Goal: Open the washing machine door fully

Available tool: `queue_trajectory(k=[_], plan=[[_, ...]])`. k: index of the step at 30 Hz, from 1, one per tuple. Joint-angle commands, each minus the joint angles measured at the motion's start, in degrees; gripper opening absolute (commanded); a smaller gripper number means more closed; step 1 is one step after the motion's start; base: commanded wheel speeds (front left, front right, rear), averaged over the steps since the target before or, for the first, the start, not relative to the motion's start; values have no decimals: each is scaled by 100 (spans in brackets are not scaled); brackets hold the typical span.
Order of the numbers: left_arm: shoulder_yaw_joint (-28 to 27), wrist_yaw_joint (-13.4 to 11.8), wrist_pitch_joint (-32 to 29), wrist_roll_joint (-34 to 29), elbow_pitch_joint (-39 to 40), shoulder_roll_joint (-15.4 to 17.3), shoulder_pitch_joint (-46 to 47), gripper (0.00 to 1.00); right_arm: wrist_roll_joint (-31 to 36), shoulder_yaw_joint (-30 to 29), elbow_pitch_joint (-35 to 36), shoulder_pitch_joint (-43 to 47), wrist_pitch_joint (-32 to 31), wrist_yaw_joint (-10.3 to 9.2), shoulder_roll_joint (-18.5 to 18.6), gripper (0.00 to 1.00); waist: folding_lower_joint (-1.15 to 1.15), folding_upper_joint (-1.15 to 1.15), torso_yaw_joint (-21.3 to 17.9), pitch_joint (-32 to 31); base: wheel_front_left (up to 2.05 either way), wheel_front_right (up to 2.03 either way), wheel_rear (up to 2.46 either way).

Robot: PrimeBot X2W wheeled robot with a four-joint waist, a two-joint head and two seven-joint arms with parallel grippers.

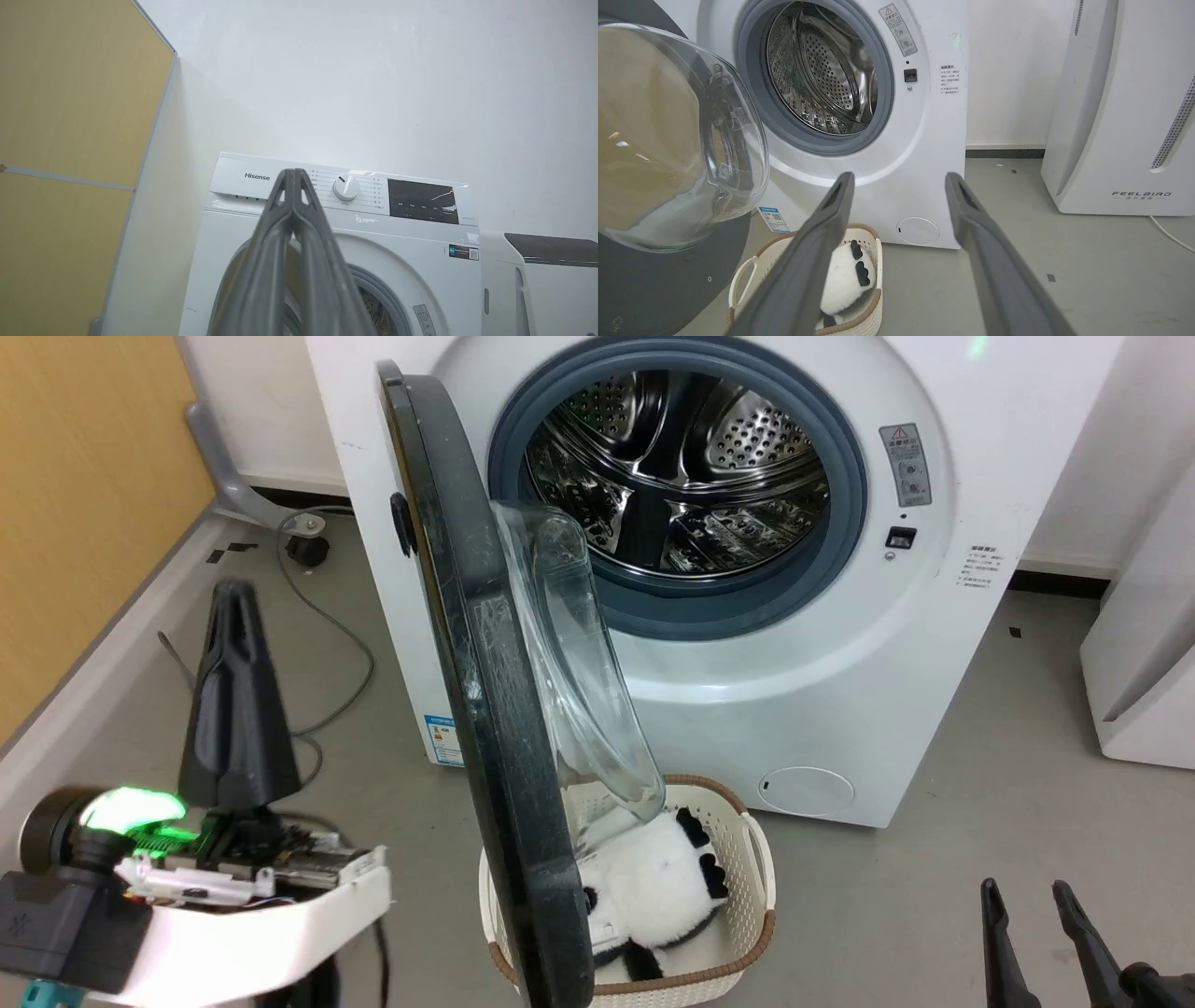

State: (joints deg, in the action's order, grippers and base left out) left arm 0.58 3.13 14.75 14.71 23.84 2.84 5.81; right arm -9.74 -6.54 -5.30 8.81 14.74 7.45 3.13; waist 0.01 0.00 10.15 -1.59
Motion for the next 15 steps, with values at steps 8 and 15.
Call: queue_trajectory(k=[8, 15], plan=[[715, 38, -71, -151, 350, 5, 165, 0, -104, 41, -51, -116, 25, 3, -24, 100, -1, 0, -22, -14, 0, 0, 0], [1545, 161, -795, -343, 450, 60, -44, 0, -135, 53, -71, -105, 26, 3, -24, 100, -1, 0, -20, 22, 0, 0, 0]])
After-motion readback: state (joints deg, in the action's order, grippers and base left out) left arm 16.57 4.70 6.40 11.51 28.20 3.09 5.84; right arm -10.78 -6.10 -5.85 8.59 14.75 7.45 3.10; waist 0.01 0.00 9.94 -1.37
